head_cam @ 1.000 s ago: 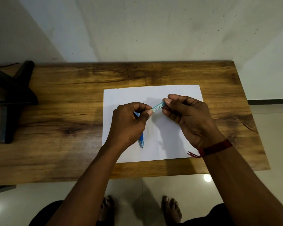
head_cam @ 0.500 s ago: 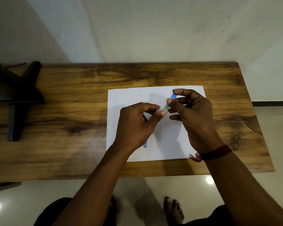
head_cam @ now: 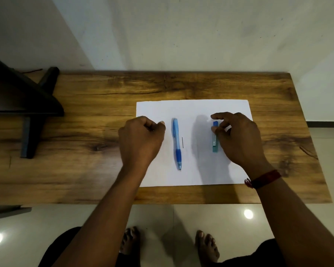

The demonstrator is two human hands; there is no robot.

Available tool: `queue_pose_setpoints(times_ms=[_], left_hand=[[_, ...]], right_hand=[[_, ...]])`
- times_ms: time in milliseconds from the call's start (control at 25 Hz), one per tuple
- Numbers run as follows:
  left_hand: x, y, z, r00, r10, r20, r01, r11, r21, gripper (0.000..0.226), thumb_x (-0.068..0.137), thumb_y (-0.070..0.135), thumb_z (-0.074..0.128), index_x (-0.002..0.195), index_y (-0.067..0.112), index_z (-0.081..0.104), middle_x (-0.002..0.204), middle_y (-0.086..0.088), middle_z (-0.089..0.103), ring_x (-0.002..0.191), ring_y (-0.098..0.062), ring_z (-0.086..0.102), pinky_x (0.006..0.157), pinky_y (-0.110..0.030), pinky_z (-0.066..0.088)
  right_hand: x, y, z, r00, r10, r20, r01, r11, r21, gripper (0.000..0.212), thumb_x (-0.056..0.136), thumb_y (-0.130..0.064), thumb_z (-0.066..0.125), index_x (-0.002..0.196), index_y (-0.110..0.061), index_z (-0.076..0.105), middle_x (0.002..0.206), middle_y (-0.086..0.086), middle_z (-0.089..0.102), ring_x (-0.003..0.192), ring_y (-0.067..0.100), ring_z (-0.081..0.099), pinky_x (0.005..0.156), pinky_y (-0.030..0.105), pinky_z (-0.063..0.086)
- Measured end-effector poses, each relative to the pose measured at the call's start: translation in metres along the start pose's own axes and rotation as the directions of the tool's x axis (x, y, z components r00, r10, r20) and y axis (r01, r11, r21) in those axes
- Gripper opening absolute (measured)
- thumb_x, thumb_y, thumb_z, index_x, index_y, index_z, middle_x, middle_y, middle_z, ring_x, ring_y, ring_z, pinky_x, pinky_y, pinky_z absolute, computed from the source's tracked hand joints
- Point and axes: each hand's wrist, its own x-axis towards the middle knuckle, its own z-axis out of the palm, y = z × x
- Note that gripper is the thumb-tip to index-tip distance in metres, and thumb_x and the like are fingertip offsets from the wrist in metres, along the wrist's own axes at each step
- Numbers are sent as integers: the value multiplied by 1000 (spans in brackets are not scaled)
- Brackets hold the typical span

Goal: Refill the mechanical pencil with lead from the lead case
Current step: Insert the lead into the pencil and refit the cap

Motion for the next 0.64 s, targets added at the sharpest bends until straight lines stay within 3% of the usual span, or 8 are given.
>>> queue_pose_setpoints(times_ms=[120,320,440,640], left_hand=[[-16,4,9,999,9,43,-12,998,56,18,80,37,69,71,22,69,63,9,63,55,-4,56,50,-13,33],[-24,5,16,996,2,84,-9,996,86,28,81,45,67,80,18,73,68,8,64,57,-8,59,51,-10,32],[-28,4,18,989,12,145,-23,997,74,30,80,46,67,84,17,74,72,6,68,63,-11,62,55,-14,40],[-28,1,20,977,14,214,-31,997,74,30,81,43,69,83,14,74,65,7,61,56,-10,58,54,-13,39]], right_hand=[[-1,-8,6,994,-83,-67,79,994,-70,25,86,-23,69,111,-22,67,110,9,62,93,26,61,75,24,38],[-8,-22,25,961,-214,177,247,949,-196,36,73,-36,80,106,-28,70,143,11,46,132,37,30,98,48,33],[-10,-21,29,954,-223,202,264,943,-203,40,68,-38,83,105,-30,71,150,13,37,137,40,20,99,55,30],[-10,-24,34,959,-188,210,234,948,-218,38,69,-40,82,104,-32,71,151,13,36,137,41,20,99,55,30]])
